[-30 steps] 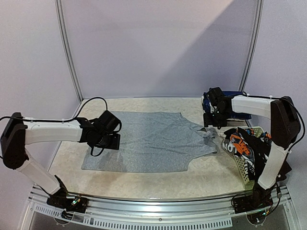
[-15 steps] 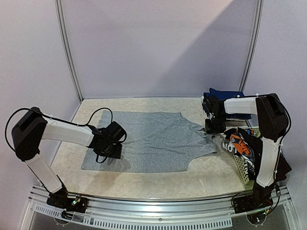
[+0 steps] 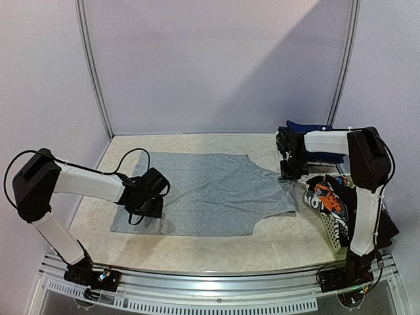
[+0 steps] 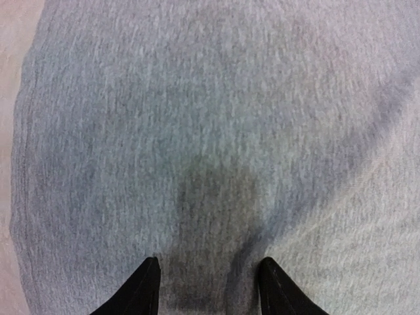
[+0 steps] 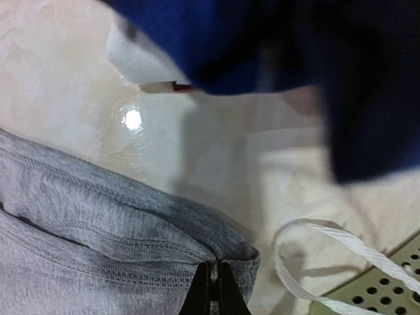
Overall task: Fold and stack the mixed laundry pile
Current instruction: Adjust the flattened tank top at the center of the board.
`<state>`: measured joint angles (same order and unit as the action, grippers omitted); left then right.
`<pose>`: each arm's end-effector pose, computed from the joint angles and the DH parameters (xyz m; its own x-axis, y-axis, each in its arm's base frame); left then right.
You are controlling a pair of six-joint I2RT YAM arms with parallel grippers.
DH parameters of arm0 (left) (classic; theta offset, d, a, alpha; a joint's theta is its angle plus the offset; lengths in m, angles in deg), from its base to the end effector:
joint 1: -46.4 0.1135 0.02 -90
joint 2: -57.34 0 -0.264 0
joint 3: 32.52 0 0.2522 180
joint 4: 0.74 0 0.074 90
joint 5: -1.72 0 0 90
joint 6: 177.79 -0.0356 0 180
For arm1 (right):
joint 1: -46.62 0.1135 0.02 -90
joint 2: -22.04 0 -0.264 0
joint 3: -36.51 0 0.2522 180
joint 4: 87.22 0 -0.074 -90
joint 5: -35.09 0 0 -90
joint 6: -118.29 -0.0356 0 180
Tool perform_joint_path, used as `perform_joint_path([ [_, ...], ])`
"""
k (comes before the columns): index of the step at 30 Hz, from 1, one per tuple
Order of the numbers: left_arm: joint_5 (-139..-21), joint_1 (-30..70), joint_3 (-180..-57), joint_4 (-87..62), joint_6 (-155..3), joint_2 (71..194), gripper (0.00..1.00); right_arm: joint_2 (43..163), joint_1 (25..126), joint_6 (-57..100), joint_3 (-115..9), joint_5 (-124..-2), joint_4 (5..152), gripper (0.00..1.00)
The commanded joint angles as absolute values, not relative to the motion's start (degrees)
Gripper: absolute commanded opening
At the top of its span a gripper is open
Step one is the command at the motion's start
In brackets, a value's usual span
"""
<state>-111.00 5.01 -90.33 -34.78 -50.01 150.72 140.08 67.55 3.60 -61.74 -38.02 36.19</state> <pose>0.2176 -0.1734 0.1302 -0.8676 0.0114 -0.4972 -0.0286 0.9969 0.0727 0.3837 0.1357 0.1561 -0.9409 0.0681 -0.3319 0.1267 0.9793 -0.1582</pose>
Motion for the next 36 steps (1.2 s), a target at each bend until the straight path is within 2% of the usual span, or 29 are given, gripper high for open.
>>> perform_joint_path([
  [1,-112.5,5.8,-89.0,-39.3,-49.8,149.3,0.52,134.3,67.4,3.8,-63.4,-32.1,33.3,0.00],
  [6,-111.2,5.8,-89.5,-39.0,-50.0,149.6,0.51,134.0,67.3,4.6,-63.6,-29.2,34.2,0.02],
  [10,-109.0,5.2,-89.9,-37.8,-50.4,149.3,0.52,137.7,67.4,4.5,-64.9,-28.7,33.5,0.19],
  [11,-108.4,4.8,-90.0,-37.5,-50.8,149.0,0.53,138.4,67.4,4.7,-65.5,-28.7,33.3,0.32],
  [12,-108.0,4.4,-90.1,-37.3,-51.0,148.7,0.55,138.6,67.4,4.8,-65.9,-28.5,33.2,0.49],
  [13,-107.9,4.1,-90.4,-37.3,-51.2,148.1,0.58,138.3,67.4,5.1,-66.5,-28.3,33.1,0.60],
  [14,-108.1,3.6,-90.7,-37.5,-51.4,147.6,0.62,137.8,67.4,5.1,-66.8,-28.2,33.1,0.68],
  [17,-109.6,2.8,-91.0,-38.6,-51.6,144.7,0.71,133.9,67.6,5.5,-67.1,-29.9,33.8,0.77],
  [21,-111.2,2.2,-90.3,-40.5,-52.3,140.0,0.80,127.6,72.0,6.1,-64.4,-32.6,36.0,0.84],
  [28,-116.0,2.2,-86.0,-45.1,-50.0,129.9,0.87,116.7,82.2,3.2,-48.7,-45.3,46.3,0.86],
  [31,-118.0,2.3,-82.4,-45.7,-49.3,125.8,0.91,113.1,87.4,0.9,-42.0,-48.5,49.3,0.82],
  [36,-118.9,2.8,-79.4,-45.8,-48.4,122.7,0.93,109.9,96.3,-2.7,-36.1,-54.0,53.7,0.67],
])
